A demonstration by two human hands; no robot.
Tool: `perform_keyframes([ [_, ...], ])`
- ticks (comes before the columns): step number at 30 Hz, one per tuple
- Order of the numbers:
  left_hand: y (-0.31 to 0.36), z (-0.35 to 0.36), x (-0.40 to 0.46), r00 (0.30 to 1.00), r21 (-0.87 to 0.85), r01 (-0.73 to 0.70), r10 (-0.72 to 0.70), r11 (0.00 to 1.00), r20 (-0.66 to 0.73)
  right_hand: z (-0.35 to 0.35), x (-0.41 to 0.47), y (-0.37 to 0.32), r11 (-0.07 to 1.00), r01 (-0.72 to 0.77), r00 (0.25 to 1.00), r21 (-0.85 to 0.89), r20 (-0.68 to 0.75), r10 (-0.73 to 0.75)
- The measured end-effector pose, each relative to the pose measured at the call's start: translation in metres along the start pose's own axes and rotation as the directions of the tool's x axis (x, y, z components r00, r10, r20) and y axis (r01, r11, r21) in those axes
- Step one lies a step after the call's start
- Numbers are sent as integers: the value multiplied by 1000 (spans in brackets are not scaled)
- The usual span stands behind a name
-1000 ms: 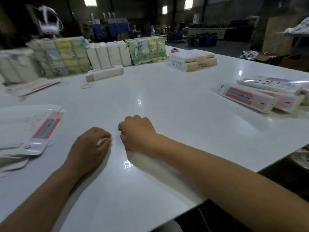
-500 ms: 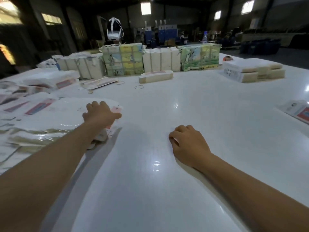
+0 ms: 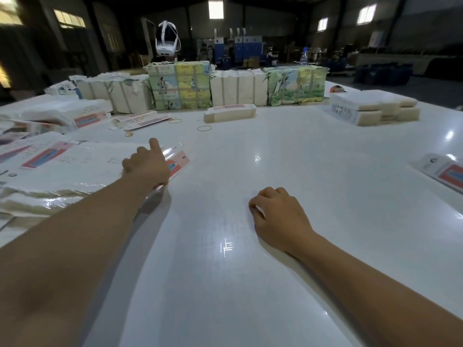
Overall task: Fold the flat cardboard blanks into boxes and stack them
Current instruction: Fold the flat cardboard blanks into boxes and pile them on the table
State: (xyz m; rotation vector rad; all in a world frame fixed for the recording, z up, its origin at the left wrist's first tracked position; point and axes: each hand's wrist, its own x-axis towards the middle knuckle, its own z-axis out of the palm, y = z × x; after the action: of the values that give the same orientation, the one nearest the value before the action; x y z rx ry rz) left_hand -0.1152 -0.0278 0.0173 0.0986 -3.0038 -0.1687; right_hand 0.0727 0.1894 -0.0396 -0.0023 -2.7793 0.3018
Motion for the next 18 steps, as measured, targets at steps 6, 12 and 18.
perform_keyframes([
  [6,24,-6,-36,943,-446,-151,263,882,202,0,3,0,999,-1,1000,37,24,1],
  [12,45,-6,-106,815,-639,-349,558,686,154,-21,6,7,642,-309,924,702,62,376],
  [18,44,4,-134,750,-450,-559,657,696,83,-45,7,10,-261,-285,818,922,376,435],
])
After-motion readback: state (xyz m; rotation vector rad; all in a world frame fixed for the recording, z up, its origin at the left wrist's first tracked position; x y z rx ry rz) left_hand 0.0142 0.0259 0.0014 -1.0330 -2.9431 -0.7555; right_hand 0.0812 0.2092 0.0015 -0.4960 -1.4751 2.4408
